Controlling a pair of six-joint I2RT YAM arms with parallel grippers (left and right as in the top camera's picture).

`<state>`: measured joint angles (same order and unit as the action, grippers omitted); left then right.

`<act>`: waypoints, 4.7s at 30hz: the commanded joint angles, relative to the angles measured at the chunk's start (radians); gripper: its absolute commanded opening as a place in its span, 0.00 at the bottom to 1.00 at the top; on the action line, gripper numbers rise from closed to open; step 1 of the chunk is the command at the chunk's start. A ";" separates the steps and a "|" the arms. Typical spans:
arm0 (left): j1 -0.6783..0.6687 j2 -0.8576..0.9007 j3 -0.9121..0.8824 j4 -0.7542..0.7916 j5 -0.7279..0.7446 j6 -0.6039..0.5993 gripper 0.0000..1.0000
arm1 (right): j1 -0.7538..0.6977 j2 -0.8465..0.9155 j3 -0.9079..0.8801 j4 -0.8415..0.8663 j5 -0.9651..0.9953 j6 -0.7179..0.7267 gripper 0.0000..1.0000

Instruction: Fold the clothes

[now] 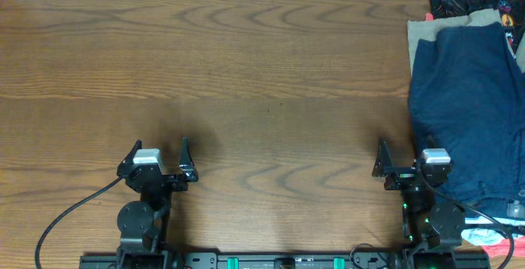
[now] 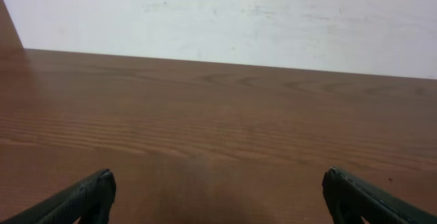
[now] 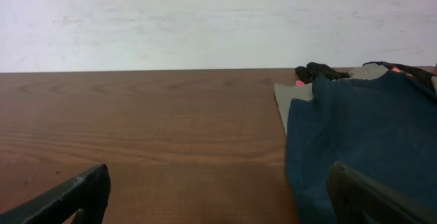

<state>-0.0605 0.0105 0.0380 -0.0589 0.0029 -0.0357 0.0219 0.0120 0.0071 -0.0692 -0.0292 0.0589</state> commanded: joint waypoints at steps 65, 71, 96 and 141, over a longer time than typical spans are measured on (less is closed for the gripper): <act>0.005 0.022 0.002 -0.011 0.015 -0.067 0.98 | 0.018 0.020 0.031 0.010 0.056 -0.004 0.99; 0.005 0.161 0.127 -0.083 0.015 -0.074 0.98 | 0.018 0.163 0.128 0.010 0.113 -0.004 0.99; 0.005 1.046 0.757 -0.655 0.015 -0.074 0.98 | -0.049 1.512 0.991 -0.253 0.133 -0.084 0.99; 0.005 1.147 0.757 -0.642 0.015 -0.074 0.98 | -0.105 1.676 1.012 -0.042 -0.482 0.087 0.01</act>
<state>-0.0605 1.1561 0.7769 -0.7002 0.0193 -0.1047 -0.1390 1.7092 1.0004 -0.1184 -0.1684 0.1413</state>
